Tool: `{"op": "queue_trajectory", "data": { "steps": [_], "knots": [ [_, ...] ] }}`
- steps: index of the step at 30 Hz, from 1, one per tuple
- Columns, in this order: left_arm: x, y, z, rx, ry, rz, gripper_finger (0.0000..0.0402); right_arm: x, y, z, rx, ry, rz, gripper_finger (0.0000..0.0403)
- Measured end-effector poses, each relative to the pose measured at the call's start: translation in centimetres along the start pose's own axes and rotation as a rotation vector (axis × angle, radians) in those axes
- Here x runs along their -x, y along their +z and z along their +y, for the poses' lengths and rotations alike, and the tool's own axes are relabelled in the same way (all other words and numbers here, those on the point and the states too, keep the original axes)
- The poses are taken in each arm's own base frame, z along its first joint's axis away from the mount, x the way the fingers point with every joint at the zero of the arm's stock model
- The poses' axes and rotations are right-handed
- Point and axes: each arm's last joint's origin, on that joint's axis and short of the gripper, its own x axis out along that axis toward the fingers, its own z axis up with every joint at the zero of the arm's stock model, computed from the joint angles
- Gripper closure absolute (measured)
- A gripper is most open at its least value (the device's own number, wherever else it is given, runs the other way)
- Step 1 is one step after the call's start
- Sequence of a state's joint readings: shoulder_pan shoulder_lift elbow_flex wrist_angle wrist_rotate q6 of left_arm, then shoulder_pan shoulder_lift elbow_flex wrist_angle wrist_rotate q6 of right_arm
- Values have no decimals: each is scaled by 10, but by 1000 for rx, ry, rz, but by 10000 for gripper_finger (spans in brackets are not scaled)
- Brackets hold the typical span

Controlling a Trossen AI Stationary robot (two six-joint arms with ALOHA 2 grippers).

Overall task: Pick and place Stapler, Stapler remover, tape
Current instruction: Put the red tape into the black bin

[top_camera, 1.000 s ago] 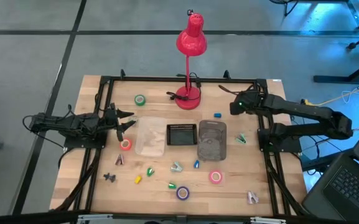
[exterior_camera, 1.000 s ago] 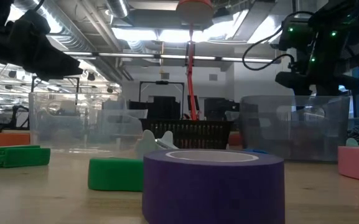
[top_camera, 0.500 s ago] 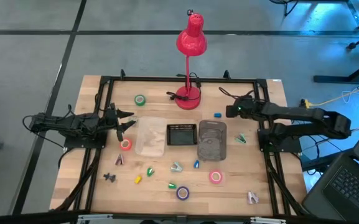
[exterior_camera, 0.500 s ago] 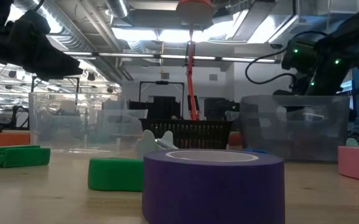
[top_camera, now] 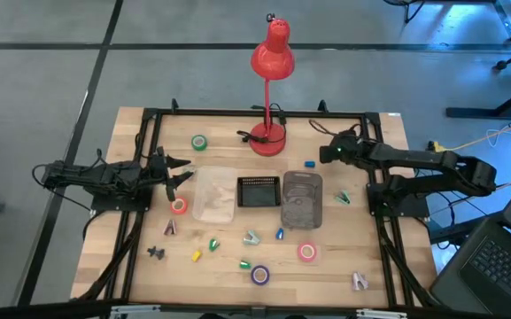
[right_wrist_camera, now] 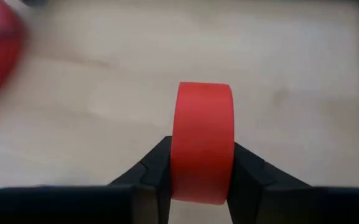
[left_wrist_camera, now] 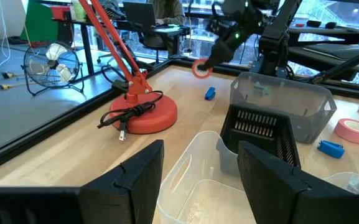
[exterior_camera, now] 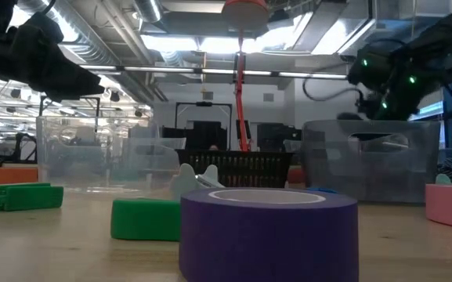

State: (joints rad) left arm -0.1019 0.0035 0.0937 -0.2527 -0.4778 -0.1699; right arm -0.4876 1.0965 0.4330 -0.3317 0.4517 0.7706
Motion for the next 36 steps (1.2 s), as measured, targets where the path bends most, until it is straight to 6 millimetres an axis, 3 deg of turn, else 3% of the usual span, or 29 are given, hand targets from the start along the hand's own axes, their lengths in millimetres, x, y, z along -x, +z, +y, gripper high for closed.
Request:
{"op": "queue_trajectory", "data": {
  "steps": [5, 10, 17, 22, 29, 36],
  "knots": [
    [0, 0, 0, 0, 0, -1, 205, 40, 33, 28, 110, 260, -75, 298],
    [0, 0, 0, 1, 0, -1, 205, 80, 46, 54, 225, 652, 86, 298],
    [0, 0, 0, 1, 0, -1, 205, 98, 31, 65, 218, 644, 374, 298],
    [0, 0, 0, 1, -1, -1, 205, 93, 18, 81, 245, 660, 372, 298],
    [0, 0, 0, 1, -1, -1, 205, 57, -33, 117, 498, 588, 426, 298],
    [0, 0, 0, 1, -1, -1, 205, 37, -46, 135, 666, 530, 389, 298]
  ]
}}
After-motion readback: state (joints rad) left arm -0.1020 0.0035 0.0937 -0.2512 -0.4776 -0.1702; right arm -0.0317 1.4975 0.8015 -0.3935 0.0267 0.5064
